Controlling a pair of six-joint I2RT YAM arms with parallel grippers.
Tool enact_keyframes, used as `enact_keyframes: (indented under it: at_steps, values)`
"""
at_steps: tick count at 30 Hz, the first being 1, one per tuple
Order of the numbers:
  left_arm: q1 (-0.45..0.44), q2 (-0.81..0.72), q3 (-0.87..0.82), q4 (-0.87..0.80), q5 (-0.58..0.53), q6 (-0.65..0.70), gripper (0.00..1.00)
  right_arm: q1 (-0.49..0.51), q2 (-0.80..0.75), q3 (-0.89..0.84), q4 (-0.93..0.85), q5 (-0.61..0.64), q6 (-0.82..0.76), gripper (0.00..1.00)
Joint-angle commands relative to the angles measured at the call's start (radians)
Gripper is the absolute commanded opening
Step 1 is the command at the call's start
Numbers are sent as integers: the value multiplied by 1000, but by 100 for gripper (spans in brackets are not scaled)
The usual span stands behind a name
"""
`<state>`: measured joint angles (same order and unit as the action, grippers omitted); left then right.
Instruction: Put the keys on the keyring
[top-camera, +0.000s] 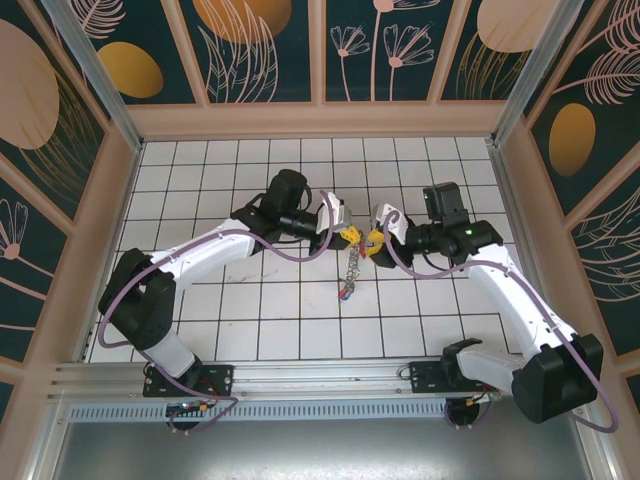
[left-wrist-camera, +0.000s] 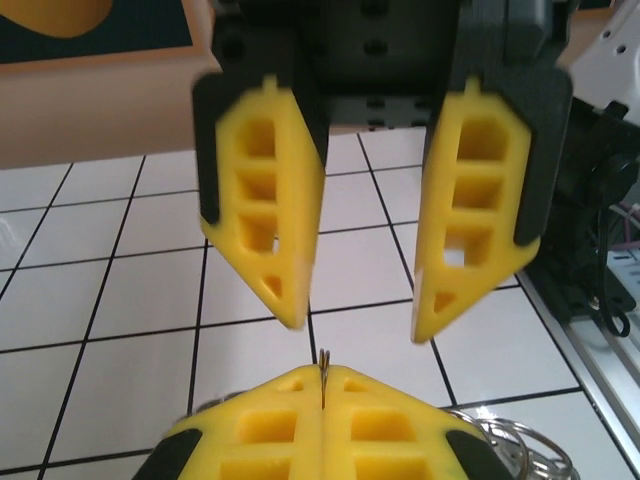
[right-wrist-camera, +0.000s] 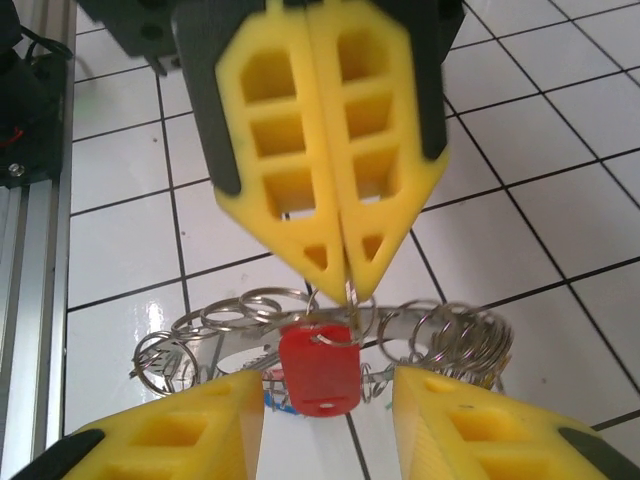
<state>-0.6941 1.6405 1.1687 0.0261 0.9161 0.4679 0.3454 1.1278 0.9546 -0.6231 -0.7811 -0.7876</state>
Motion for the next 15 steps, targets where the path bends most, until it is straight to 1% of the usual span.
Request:
enact_keyframes:
  at_steps: [1,12,15]
  values:
    - [5,-31,0,101,71,-56,0,-3,-30,-36,67,-56,54,39]
    - [6,-31,-9,127,106,-76,0,-5,-4,-65,126,-91,58,38]
    - [6,-31,-10,142,105,-87,0,-2,0,-63,134,-123,51,38]
